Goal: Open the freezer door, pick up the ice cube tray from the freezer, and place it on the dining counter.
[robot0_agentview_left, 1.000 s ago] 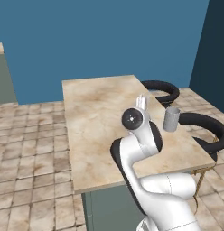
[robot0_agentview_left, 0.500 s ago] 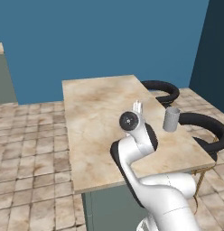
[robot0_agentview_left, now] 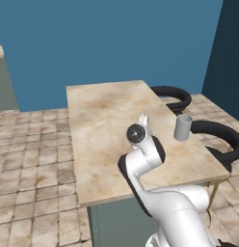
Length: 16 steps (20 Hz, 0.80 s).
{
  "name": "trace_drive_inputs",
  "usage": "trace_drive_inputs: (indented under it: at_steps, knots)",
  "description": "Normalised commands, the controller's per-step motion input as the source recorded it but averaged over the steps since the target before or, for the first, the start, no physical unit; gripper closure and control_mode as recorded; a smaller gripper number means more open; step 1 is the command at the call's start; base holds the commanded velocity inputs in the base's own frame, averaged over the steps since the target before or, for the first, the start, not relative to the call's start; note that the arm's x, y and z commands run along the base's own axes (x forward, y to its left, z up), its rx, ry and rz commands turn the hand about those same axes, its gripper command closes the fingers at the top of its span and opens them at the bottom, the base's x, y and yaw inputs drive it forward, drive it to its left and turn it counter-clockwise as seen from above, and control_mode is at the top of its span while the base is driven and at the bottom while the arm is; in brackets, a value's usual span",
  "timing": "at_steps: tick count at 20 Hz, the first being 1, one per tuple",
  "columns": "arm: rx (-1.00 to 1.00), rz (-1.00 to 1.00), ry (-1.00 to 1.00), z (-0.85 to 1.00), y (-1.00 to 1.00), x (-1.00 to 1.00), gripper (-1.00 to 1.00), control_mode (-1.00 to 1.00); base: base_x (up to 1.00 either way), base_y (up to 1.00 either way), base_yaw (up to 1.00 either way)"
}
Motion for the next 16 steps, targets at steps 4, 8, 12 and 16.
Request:
trace_drive_inputs:
  at_steps: [4,8,12,16]
  knots:
    - [0.00,0.00,0.02,-0.46,0.09,0.23,1.00,-1.00,0.00,0.00,0.00]
    - [0.00,0.00,0.00,-0.51,0.14,0.09,1.00,-1.00,0.00,0.00,0.00]
    - [0.00,0.00,0.01,-0.51,0.17,0.00,1.00,-1.00,0.00,0.00,0.00]
    - [0.00,0.00,0.11,-0.35,0.21,0.00,1.00,-1.00,0.00,0.00,0.00]
